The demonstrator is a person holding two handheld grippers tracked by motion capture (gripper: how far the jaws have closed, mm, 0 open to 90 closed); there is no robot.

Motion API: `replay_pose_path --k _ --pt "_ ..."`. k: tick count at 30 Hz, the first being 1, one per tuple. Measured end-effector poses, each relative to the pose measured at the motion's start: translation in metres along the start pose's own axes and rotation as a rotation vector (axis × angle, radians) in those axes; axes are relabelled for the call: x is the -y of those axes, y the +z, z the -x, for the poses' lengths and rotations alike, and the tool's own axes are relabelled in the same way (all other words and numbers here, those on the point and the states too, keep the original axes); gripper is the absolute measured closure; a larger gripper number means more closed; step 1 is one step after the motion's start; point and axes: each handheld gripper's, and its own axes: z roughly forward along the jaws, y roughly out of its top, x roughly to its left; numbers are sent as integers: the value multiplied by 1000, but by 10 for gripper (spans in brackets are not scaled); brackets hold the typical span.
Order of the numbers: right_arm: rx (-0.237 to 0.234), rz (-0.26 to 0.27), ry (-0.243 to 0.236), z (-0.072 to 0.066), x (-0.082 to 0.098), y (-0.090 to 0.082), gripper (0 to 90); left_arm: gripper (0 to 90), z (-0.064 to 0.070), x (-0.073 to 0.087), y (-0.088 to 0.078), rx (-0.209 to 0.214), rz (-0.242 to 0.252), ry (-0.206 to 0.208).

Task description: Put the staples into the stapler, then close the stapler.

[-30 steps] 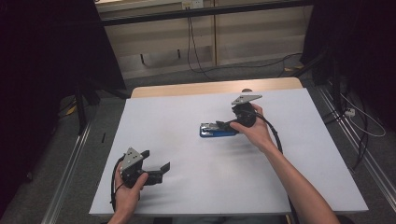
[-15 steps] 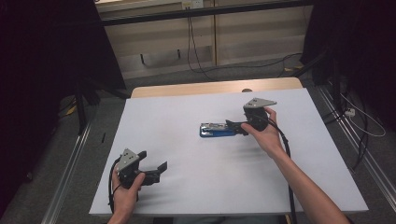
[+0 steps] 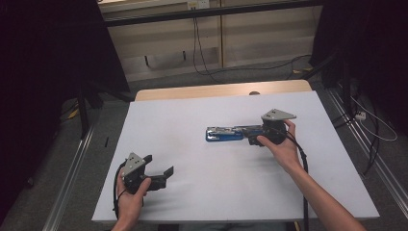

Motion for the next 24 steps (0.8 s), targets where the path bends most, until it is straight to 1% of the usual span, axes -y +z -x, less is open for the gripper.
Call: replay_pose_path --k 2,4,6,9,11,12,15,17,19,21,24 --pt "4 14 -2 0 1 -4 61 43 0 0 -1 -1 2 -2" --pt "7 18 1 1 3 -8 62 42 0 0 0 -11 3 -2" --pt "4 15 4 2 5 -11 60 42 -1 0 1 -17 2 -8" --pt "5 9 2 3 8 -15 50 42 -2 0 1 -18 -2 0" --pt "0 6 11 4 9 -17 36 42 -2 1 1 -19 -6 -1" --pt "0 6 9 5 10 -19 30 42 -3 1 2 -18 -7 -4" --pt "6 4 26 6 10 -23 27 46 -4 2 5 -10 -35 3" --pt "10 1 25 8 11 -26 24 48 -3 3 8 2 -60 0" --pt "31 -16 8 9 14 -29 27 50 -1 2 11 9 -60 9" --pt "36 -15 14 10 18 -34 30 55 1 0 14 14 -60 22" --pt "43 -8 26 12 26 -40 23 67 5 -3 21 28 -58 30"
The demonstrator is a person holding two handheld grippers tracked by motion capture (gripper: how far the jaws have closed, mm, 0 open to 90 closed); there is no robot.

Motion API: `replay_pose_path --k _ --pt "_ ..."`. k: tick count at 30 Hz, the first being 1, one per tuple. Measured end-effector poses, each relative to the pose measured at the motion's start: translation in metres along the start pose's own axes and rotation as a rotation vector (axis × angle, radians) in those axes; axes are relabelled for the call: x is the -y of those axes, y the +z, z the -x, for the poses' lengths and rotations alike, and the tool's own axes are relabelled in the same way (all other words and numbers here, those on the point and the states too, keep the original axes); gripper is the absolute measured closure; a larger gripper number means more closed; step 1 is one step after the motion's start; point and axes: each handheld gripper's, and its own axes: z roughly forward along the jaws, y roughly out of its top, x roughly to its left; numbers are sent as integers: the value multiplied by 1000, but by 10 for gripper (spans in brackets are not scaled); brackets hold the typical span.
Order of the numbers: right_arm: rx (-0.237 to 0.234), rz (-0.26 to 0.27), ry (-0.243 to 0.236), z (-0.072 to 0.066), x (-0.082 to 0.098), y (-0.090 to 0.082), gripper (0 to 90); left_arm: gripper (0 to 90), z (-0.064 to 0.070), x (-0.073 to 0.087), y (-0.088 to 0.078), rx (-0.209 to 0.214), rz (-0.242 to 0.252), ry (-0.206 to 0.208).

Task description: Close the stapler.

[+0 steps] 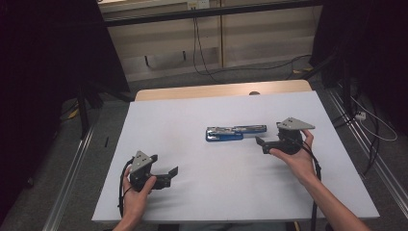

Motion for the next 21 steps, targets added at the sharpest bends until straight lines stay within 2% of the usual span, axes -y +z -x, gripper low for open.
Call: replay_pose_path --k 3,5,7,9,10,13,14,16,21 --pt "1 11 20 3 5 -3 46 70 3 -3 6 12 0 17" --pt "-14 4 5 1 5 -4 96 71 5 -5 10 20 3 26" --pt "-14 6 -10 0 4 -5 97 71 6 -7 12 18 -4 52" --pt "-4 9 -16 0 5 -5 97 71 6 -9 13 22 9 44" --pt "-4 8 -16 1 5 -6 103 71 6 -10 14 11 14 45" --pt "-4 9 -8 4 6 -7 163 72 5 -14 17 -4 31 57" --pt "-12 7 -10 5 7 -6 196 72 5 -15 19 -6 29 59" --pt "-6 2 -13 7 8 -5 196 72 4 -16 24 4 36 46" --pt "-15 -10 -18 8 8 -3 265 71 3 -24 38 -4 52 56"
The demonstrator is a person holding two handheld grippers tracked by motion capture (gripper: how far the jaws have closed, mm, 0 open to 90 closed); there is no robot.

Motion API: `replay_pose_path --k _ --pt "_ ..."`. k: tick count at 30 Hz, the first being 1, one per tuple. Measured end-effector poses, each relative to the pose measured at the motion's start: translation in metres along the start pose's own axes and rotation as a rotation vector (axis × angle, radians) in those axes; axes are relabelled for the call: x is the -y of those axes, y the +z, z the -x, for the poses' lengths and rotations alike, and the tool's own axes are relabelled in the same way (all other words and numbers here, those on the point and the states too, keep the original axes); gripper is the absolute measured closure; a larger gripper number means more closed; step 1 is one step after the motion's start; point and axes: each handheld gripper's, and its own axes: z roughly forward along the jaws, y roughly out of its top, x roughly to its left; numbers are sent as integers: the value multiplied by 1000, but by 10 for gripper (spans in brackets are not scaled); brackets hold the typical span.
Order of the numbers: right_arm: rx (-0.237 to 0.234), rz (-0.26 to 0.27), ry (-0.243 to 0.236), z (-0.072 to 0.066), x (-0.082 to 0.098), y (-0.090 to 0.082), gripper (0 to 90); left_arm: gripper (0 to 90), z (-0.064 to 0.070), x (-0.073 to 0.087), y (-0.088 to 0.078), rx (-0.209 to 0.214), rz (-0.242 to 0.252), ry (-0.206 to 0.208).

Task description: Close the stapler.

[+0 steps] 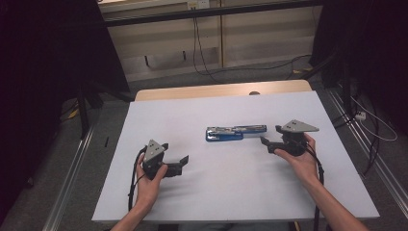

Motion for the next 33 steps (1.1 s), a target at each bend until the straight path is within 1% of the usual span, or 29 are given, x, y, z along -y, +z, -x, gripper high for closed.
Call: replay_pose_path --k 1,2,3,4,5,6,7,8,9,10,11,12,14,15,16,17,18,19,20,21,22,23,24,25,26,28,29,31,33 --pt "-3 0 1 0 0 0 293 71 0 -2 2 -16 4 0" --pt "-1 -3 -13 0 0 0 367 72 0 -4 4 -25 2 0" --pt "5 -9 -30 0 0 0 399 74 0 -6 6 -15 -4 -12" --pt "14 -6 -14 0 1 1 395 73 -1 -8 8 -15 1 -24" --pt "12 -2 7 1 1 1 407 74 -1 -10 9 -21 -2 -24" --pt "8 -5 10 1 2 2 444 74 -1 -12 10 -23 2 -32" --pt "-4 -7 10 2 2 2 476 74 -1 -13 11 -13 1 -30" --pt "-15 -2 27 2 2 2 482 74 0 -14 12 -11 -3 -30" --pt "-28 -1 43 2 2 2 523 74 0 -16 13 -12 -7 -18" --pt "-39 -4 43 2 2 2 563 73 1 -17 15 -6 -3 -18" --pt "-40 -8 33 1 2 2 569 69 2 -18 17 0 -4 -11" --pt "-37 -12 35 0 2 2 595 63 3 -19 20 -6 2 -6" --pt "-58 -17 35 0 2 2 651 61 4 -21 25 4 11 2" --pt "-48 -17 28 0 3 2 693 60 3 -22 28 6 7 4" --pt "-56 -19 34 0 3 2 729 59 3 -22 31 6 -1 10" --pt "-60 -17 41 1 3 2 748 59 4 -23 33 9 0 0" --pt "-55 -17 39 1 3 2 792 59 3 -23 35 13 1 4" --pt "-56 -20 37 2 3 2 823 59 4 -23 37 16 -3 -3" --pt "-54 -19 36 2 4 2 843 59 5 -24 39 14 -5 4" --pt "-56 -21 40 3 4 2 867 59 6 -24 40 21 4 20" --pt "-56 -23 41 3 4 3 886 59 6 -25 42 40 14 43" --pt "-56 -19 45 3 5 3 893 59 8 -26 44 43 13 63" --pt "-61 -18 44 4 5 4 900 60 9 -28 46 32 15 74" --pt "-58 -19 33 4 6 5 900 60 10 -29 48 38 14 73" --pt "-53 -23 31 4 7 5 900 59 10 -30 50 46 13 66" --pt "-52 -25 25 5 7 5 900 59 10 -33 54 52 11 68" --pt "-51 -25 25 5 7 5 900 58 11 -35 56 59 13 59" --pt "-52 -26 24 5 7 5 900 56 11 -37 60 54 13 53" --pt "-52 -31 21 5 7 6 900 59 12 -39 65 61 -14 53"
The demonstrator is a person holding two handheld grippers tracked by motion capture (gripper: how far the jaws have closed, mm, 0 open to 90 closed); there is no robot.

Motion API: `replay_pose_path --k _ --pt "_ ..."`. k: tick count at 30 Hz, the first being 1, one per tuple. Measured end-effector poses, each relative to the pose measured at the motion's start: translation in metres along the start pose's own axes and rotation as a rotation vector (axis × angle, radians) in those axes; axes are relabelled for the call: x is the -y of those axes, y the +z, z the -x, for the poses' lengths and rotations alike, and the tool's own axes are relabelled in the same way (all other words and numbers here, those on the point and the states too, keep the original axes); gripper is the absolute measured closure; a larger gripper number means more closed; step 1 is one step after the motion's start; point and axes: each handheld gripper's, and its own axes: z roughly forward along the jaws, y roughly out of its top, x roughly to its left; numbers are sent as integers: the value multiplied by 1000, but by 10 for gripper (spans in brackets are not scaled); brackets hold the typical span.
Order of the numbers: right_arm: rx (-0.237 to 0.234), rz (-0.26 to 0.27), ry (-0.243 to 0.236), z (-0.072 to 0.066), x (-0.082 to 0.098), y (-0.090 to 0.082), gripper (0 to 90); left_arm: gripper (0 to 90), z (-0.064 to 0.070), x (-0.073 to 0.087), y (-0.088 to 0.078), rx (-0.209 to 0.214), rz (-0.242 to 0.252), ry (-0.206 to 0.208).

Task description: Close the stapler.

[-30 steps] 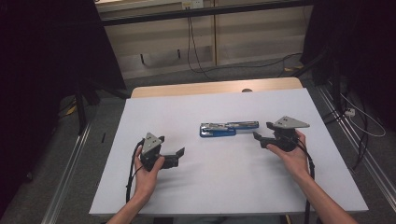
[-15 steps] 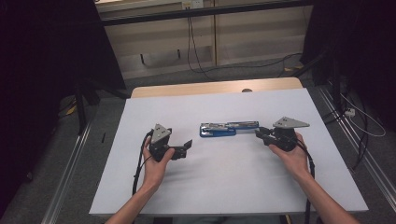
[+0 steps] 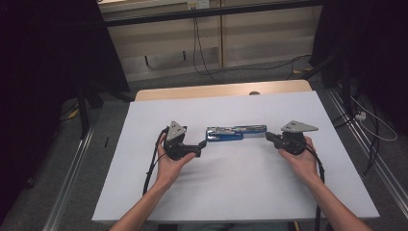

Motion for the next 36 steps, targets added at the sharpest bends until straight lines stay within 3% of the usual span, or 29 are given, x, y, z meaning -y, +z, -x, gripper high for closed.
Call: replay_pose_path --k 9,14,16,22,23,25,31,33,36 --pt "-3 -19 -6 0 1 2 900 170 -2 -4 19 -1 -37 -44" --pt "-2 -22 -10 -1 1 2 900 301 -4 -7 26 32 -51 -84" --pt "-3 -22 -12 -1 1 2 900 369 -2 -7 29 35 -68 -55" --pt "-6 -26 -9 0 1 3 900 571 5 -6 38 59 -118 -42" --pt "-7 -27 -9 0 1 4 900 606 4 -5 40 66 -120 -45" --pt "-6 -27 -12 0 1 4 900 651 3 -5 43 71 -100 -95" --pt "-4 -28 -8 1 1 4 900 873 -1 -4 49 73 -126 -68" --pt "-6 -34 -7 1 1 5 900 900 1 -4 52 70 -132 -77" --pt "-7 -42 -14 1 1 7 900 900 5 -6 55 66 -157 -34"
